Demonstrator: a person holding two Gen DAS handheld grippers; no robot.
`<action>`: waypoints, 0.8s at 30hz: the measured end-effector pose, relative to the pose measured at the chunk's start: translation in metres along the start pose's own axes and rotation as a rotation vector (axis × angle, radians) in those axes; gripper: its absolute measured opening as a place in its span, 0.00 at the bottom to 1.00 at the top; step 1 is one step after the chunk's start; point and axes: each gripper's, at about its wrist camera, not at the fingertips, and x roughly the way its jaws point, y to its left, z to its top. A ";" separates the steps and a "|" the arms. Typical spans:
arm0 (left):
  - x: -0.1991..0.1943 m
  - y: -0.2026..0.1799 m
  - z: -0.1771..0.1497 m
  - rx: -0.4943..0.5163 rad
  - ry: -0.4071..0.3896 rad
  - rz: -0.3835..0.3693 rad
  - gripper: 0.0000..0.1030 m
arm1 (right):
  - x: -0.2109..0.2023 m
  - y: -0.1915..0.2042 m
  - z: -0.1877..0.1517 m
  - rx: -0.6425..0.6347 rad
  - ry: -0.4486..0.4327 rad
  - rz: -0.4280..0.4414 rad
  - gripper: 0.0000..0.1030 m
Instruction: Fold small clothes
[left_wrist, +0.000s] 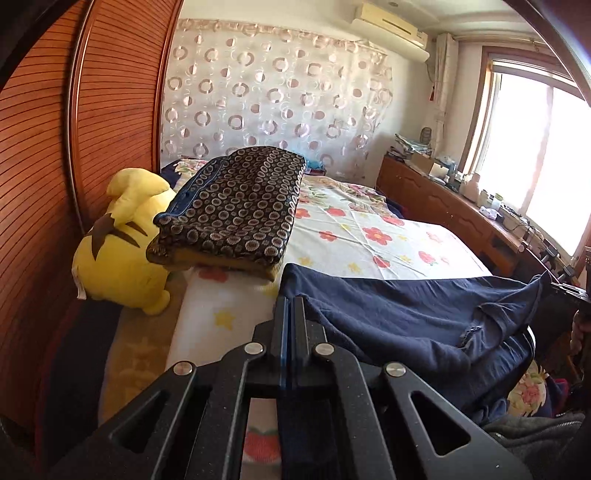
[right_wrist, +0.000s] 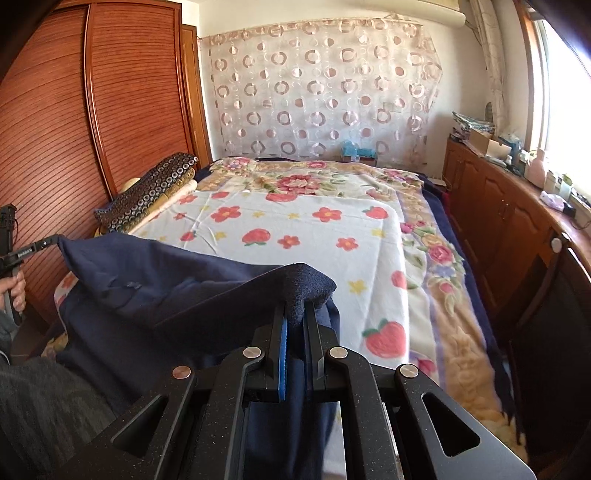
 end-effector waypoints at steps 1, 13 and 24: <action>0.000 -0.002 -0.003 0.011 0.018 0.002 0.01 | -0.001 0.001 0.000 0.001 0.009 -0.001 0.06; 0.017 -0.008 -0.002 0.059 0.069 0.012 0.37 | 0.019 0.000 0.003 0.003 0.087 -0.040 0.22; 0.078 -0.014 0.023 0.118 0.145 -0.005 0.74 | 0.032 -0.004 0.031 0.003 0.019 -0.085 0.43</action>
